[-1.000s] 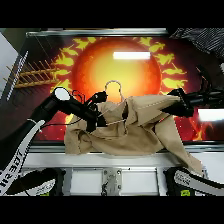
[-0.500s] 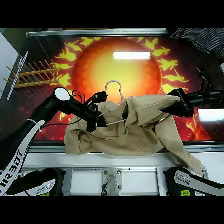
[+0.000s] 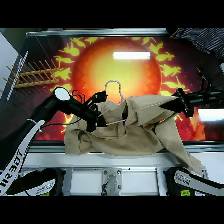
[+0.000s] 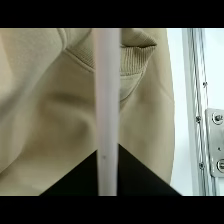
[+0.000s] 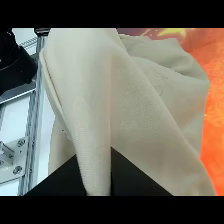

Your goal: Fold the clothes and pants, and hang the long-sleeved shirts on hangers.

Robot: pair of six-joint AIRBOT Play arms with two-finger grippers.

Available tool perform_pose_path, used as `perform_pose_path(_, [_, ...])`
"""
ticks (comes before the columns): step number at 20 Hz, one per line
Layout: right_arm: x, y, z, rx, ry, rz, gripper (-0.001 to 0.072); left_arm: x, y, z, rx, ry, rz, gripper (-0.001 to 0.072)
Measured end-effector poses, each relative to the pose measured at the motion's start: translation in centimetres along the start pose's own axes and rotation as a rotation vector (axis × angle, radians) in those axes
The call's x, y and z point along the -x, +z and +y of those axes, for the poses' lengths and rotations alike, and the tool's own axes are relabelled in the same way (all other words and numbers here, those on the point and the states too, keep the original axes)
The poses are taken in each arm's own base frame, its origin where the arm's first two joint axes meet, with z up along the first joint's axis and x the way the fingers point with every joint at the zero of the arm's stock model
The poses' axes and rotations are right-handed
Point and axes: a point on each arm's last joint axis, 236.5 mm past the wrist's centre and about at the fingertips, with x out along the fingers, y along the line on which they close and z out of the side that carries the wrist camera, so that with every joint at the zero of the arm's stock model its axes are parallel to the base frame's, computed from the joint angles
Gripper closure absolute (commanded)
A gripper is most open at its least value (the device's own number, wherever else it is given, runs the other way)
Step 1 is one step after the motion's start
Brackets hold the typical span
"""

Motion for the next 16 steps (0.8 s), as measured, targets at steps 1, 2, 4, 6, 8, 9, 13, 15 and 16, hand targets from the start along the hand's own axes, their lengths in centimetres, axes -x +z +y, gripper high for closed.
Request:
perform_pose_path(1, [0.0, 0.0, 0.0, 0.000, 0.000, 0.000, 0.0679, 0.0, 0.0, 0.0, 0.000, 0.000, 0.000, 0.0687])
perform_pose_path(2, [0.0, 0.0, 0.0, -0.001, 0.000, 0.000, 0.0679, 0.0, 0.0, 0.0, 0.000, 0.000, 0.000, 0.0687])
perform_pose_path(4, [0.0, 0.0, 0.0, -0.003, 0.000, 0.000, 0.0680, 0.0, 0.0, 0.0, 0.000, 0.001, 0.000, 0.0687])
perform_pose_path(6, [0.0, 0.0, 0.0, -0.003, 0.000, 0.000, 0.0681, 0.0, 0.0, 0.0, 0.000, 0.001, 0.000, 0.0688])
perform_pose_path(8, [0.0, 0.0, 0.0, -0.004, 0.000, -0.001, 0.0682, 0.0, 0.0, 0.0, 0.000, 0.002, 0.000, 0.0686])
perform_pose_path(9, [0.0, 0.1, 0.0, -0.004, 0.000, -0.005, 0.0682, 0.0, 0.0, 0.1, 0.000, 0.002, -0.001, 0.0630])
perform_pose_path(13, [-0.1, 0.6, 0.0, -0.005, 0.003, -0.027, 0.0683, 0.0, 0.7, 0.4, 0.005, 0.017, -0.025, 0.0316])
perform_pose_path(15, [0.0, 0.7, 0.0, -0.003, 0.002, -0.033, 0.0684, 0.0, 0.4, 0.3, 0.016, 0.015, -0.013, 0.0316])
perform_pose_path(16, [0.0, 0.9, 0.0, -0.002, 0.002, -0.038, 0.0684, 0.0, 0.4, 0.3, 0.029, 0.016, -0.013, 0.0315])
